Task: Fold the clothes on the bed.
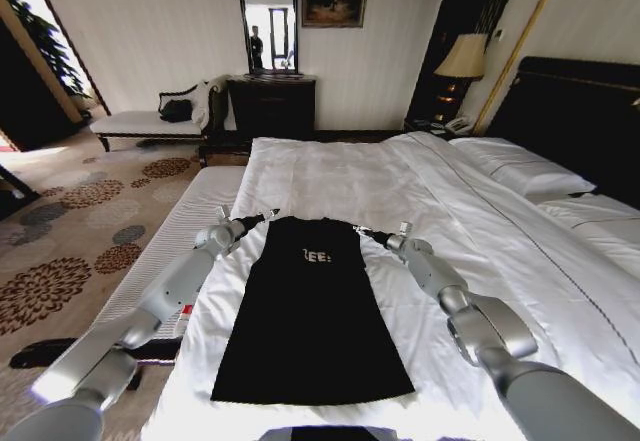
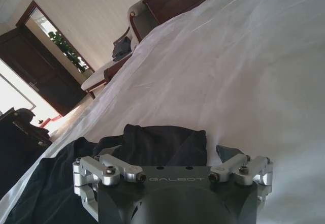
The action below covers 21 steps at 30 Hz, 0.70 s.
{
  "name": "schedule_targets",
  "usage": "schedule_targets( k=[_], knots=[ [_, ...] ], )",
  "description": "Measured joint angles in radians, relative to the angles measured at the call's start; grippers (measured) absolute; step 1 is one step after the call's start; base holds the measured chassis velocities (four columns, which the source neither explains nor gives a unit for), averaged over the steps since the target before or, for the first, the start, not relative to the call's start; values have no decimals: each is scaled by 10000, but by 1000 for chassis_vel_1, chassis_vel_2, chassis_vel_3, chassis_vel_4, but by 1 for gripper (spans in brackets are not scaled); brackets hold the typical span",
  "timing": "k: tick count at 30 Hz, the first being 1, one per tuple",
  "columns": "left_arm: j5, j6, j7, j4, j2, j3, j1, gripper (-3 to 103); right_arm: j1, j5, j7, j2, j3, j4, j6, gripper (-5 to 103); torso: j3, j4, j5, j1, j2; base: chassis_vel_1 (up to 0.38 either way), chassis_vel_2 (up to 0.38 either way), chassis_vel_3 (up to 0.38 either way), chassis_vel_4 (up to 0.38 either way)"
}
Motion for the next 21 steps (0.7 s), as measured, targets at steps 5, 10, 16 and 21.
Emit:
schedule_targets(
  k=[5, 10, 16, 21],
  knots=[
    [21, -6, 11, -67, 59, -37, 36, 100, 15, -152, 82, 70, -21, -67, 5, 100, 0, -6, 0, -1, 0, 0, 0, 0, 0],
    [20, -9, 22, -146, 129, -88, 62, 100, 18, -173, 178, 92, -41, -96, 12, 100, -1, -2, 1, 0, 2, 0, 0, 0, 0],
    [20, -13, 23, -283, 177, -159, 150, 100, 87, -176, 353, 150, -83, -172, 9, 100, -1, -4, 0, -1, 2, 0, 0, 0, 0],
    [20, -17, 23, -416, 261, -238, 228, 100, 117, -206, 508, 226, -90, -215, -22, 102, 0, -2, 0, -1, 2, 0, 0, 0, 0]
  ],
)
